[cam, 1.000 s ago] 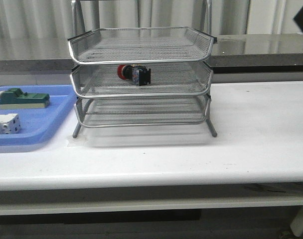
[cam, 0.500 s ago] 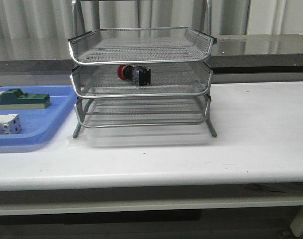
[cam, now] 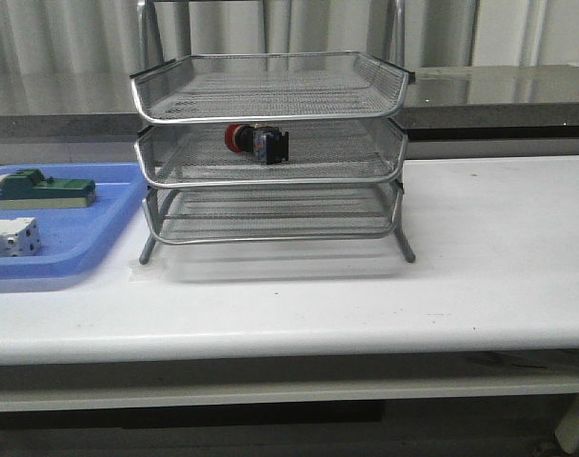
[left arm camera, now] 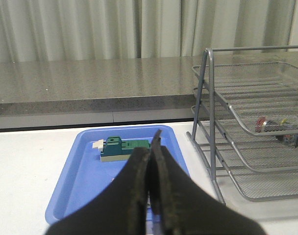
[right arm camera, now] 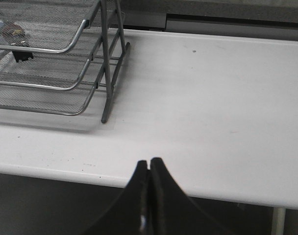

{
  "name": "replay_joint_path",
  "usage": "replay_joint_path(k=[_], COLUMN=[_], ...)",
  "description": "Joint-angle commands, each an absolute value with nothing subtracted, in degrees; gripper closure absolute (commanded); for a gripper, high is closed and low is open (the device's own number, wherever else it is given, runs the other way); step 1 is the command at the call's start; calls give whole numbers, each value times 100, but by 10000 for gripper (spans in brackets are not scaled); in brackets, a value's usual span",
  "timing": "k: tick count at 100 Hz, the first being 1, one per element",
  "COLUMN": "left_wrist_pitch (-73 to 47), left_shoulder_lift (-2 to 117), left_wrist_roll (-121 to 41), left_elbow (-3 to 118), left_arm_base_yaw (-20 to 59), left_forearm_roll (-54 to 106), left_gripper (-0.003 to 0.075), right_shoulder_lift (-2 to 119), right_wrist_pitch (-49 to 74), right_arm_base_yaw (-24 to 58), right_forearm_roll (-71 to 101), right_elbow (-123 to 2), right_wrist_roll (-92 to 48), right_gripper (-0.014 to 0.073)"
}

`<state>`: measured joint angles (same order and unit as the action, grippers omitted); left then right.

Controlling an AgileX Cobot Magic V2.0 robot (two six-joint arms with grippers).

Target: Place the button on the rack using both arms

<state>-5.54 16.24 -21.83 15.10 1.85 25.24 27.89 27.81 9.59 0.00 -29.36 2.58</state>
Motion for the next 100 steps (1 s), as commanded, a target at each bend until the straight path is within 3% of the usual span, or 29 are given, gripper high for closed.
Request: replay_joint_path(k=[1,36,100], left_wrist_pitch=[-138,-138,-138], left_shoulder_lift=[1668,1668,1668], left_wrist_roll=[-2136,-2136,-2136], left_elbow=[1673,1673,1673], left_arm_base_yaw=[163,163,163], left_forearm_roll=[2592,2592,2592], left_gripper=[741,741,741], right_shoulder_lift=[2783,2565,-161], right_wrist_pitch=[2396,2163,374], right_arm_base_yaw=[919,909,483], right_forearm_roll=[-60,-371,-545], right_elbow=[-3093,-2825,-96], right_wrist_roll=[259,247,247], right_gripper=[650,650,650])
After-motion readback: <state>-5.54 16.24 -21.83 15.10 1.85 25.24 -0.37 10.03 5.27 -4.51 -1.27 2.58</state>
